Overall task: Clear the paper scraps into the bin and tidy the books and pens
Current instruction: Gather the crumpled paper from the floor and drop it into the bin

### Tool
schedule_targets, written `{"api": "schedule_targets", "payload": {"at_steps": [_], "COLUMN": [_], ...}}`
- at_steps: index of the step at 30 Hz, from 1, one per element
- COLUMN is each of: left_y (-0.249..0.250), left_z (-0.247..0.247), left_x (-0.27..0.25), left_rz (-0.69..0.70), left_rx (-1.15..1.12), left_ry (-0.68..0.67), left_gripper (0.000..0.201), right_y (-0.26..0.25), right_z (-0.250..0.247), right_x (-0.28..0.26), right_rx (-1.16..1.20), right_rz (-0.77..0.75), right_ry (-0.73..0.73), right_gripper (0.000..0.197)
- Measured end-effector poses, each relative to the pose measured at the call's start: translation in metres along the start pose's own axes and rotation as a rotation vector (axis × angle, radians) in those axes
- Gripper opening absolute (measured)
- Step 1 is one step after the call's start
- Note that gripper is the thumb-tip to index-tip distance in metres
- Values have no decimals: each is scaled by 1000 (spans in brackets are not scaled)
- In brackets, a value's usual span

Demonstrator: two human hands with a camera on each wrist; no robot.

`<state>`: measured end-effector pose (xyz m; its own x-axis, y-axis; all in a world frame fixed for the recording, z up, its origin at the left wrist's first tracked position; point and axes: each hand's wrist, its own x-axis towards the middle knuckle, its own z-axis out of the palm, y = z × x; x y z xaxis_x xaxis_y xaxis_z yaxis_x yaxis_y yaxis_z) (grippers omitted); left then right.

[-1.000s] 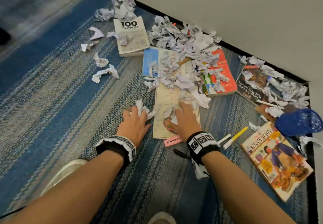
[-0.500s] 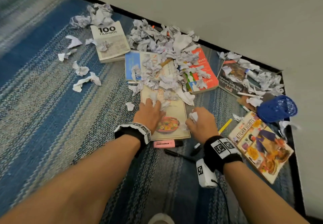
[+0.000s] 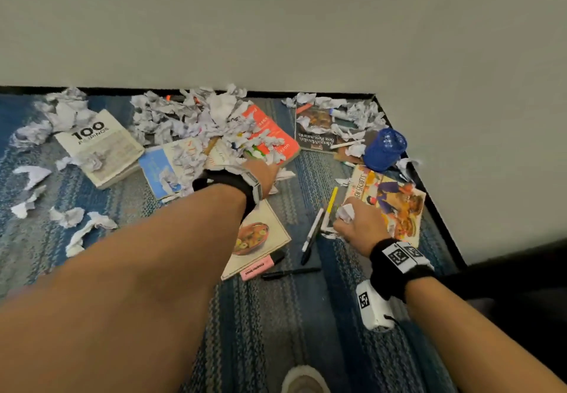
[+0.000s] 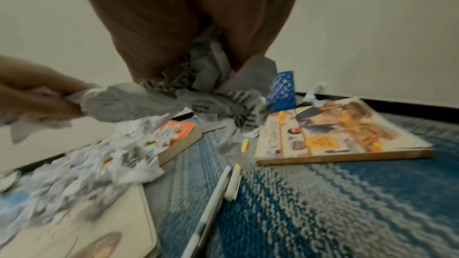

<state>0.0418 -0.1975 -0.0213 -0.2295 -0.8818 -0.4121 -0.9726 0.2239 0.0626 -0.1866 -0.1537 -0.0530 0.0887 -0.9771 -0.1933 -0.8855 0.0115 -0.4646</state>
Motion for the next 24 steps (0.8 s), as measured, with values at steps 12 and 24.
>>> {"api": "schedule_targets", "payload": {"at_steps": [12, 24], "left_y": [263, 469], "left_z": [-114, -40], "left_x": [-65, -102], "left_rz": [943, 978], "left_rx": [-161, -429], "left_ry": [262, 333], "left_gripper": [25, 15], "right_y": [54, 209], "right_z": [-170, -220], "right_x": [-171, -293], "right_rx": [281, 317], "right_rz": [300, 515], "right_ry": [492, 1030], "right_gripper": [21, 16]}}
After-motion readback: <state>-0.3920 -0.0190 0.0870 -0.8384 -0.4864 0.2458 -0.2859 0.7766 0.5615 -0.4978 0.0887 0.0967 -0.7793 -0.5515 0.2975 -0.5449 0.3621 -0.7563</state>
